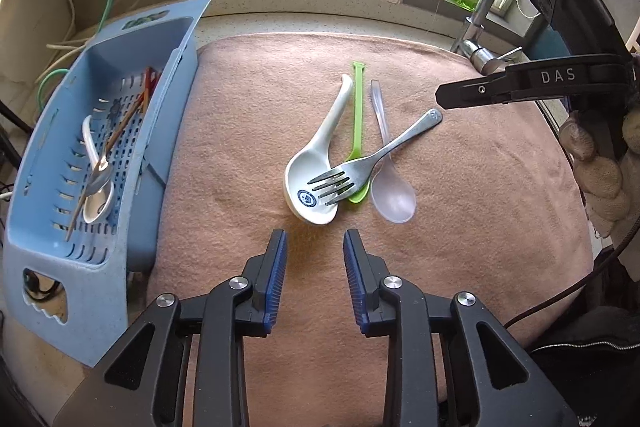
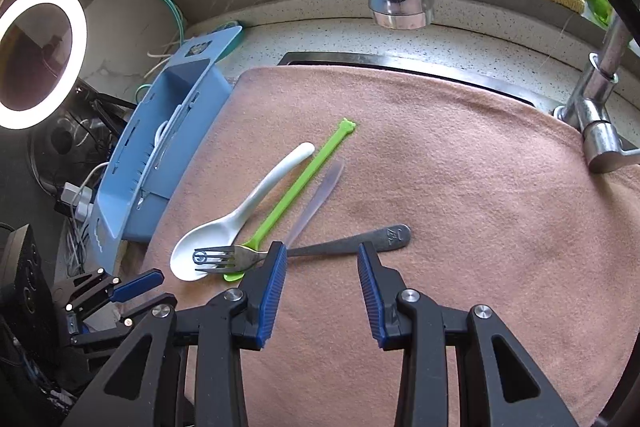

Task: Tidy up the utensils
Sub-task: 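Lower the left tool onto the white ceramic spoon handle, then close the left tool on the white ceramic spoon and lift it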

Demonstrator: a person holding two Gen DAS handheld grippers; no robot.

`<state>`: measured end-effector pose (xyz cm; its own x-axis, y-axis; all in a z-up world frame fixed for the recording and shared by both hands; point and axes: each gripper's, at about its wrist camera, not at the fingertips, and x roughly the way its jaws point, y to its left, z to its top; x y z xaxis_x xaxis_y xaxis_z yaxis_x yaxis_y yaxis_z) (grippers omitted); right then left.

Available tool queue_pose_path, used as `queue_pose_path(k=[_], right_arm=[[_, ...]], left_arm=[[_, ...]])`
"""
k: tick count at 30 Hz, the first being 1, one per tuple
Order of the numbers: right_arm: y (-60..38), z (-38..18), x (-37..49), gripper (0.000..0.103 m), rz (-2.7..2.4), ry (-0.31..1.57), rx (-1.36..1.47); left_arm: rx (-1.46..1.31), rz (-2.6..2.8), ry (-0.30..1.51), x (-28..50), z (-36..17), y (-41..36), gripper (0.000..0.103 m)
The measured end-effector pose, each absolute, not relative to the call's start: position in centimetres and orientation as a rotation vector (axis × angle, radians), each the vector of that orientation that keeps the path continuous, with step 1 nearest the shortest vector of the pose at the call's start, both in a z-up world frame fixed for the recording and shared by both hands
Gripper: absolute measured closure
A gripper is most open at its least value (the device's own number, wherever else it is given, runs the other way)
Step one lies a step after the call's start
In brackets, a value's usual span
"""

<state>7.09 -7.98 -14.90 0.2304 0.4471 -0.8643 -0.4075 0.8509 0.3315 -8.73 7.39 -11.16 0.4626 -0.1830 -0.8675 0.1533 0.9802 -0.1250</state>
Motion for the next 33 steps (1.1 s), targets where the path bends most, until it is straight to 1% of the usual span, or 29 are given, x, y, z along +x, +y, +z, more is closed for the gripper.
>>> queue_pose_path(k=[4,8,13,15,19,28,29,31,33], right_arm=[[-5.5,-15.3,7.9,0.070,0.656,1.227,0.073],[-3.3,-16.9,9.0,0.070,0.680,1.282,0.095],[-2.2,-18.9,10.0,0.074,0.676,1.351,0.167],[-1.8,-19.3,10.1,0.074,0.676,1.363,0.172],[-1.1,-19.7,10.6,0.078,0.672,1.368,0.175],[0.3,-20.6,11.4,0.079,0.646,1.412,0.214],[0.3,-20.8,11.5,0.080,0.644,1.419,0.230],[0.6,-20.9,11.5,0.087,0.639,1.421,0.234],[0.7,-21.0,11.6,0.089,0.643,1.424,0.237]], left_arm=[[-0.005,-0.215,1.070,-8.5,-11.8,7.3,0.075],[0.030,-0.246,1.071,-7.8,-12.4,6.7,0.075],[0.059,-0.259,1.076,-7.0,-13.0,6.4,0.075],[0.054,-0.268,1.077,-6.9,-13.2,6.4,0.075],[0.049,-0.269,1.071,-6.3,-13.5,6.6,0.075],[0.050,-0.300,1.076,-5.8,-13.8,7.3,0.075],[0.039,-0.302,1.079,-5.7,-13.8,7.6,0.075],[0.018,-0.308,1.083,-5.7,-13.9,7.9,0.075],[0.012,-0.318,1.084,-5.3,-13.9,7.6,0.075]])
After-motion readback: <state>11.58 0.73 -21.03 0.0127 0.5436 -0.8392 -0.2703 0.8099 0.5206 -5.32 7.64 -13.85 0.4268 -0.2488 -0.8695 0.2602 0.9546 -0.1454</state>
